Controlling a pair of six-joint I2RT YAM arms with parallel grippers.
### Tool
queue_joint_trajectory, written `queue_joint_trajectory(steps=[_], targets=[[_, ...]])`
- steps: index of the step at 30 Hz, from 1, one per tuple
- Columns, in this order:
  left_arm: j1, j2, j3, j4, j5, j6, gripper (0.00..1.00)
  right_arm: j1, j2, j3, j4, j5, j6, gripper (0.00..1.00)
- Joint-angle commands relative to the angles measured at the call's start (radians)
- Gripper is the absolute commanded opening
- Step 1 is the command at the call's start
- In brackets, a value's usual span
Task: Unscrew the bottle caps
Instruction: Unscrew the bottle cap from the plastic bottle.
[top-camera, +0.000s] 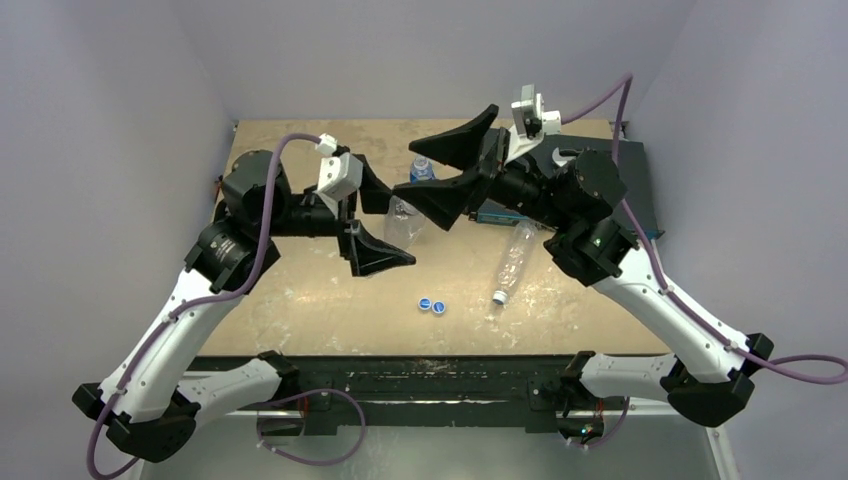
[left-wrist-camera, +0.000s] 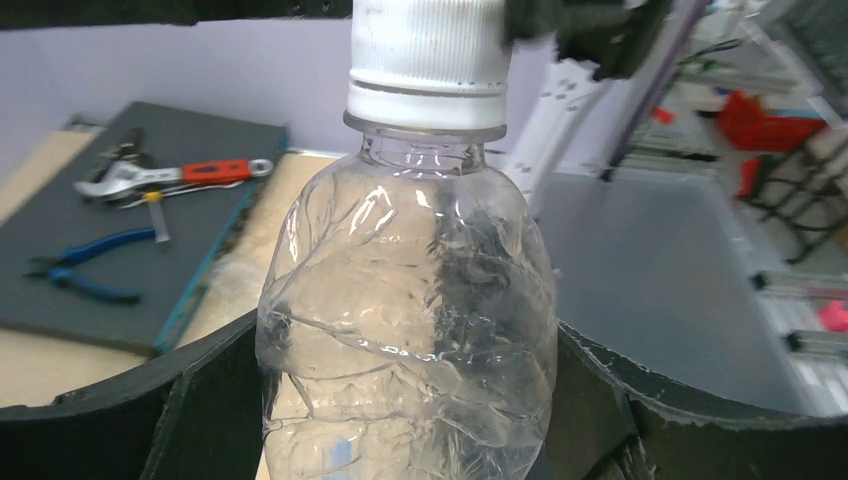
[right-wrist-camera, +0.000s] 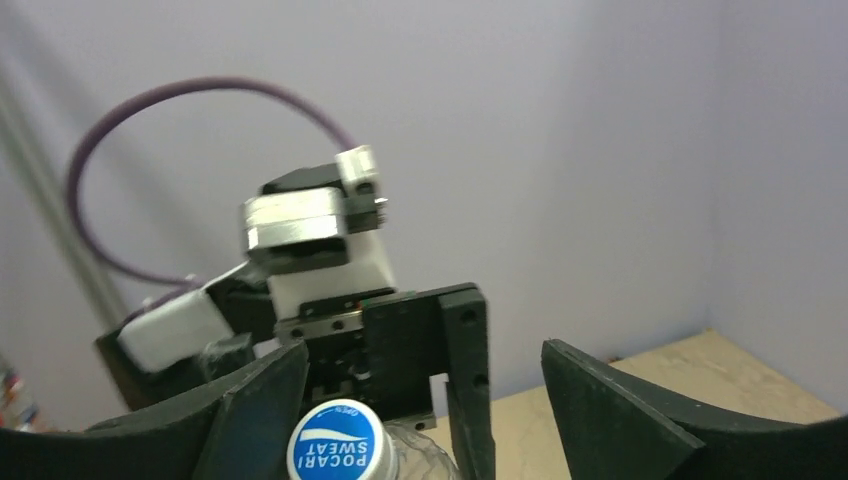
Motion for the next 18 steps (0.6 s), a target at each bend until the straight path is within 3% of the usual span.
queue_joint_trajectory(steps=[1, 9, 18], targets=[[-0.001, -0.044, 0.003, -0.032, -0.253, 0.181, 0.03, 0.000, -0.020, 0.010, -0.015, 0.298, 0.088, 0.92], [-0.001, -0.072, -0.059, 0.035, -0.507, 0.208, 0.03, 0.090, 0.002, 0.060, -0.147, 0.505, 0.069, 0.83], [-0.001, -0.062, -0.063, 0.050, -0.549, 0.185, 0.04, 0.133, 0.032, 0.056, -0.128, 0.548, 0.059, 0.64]])
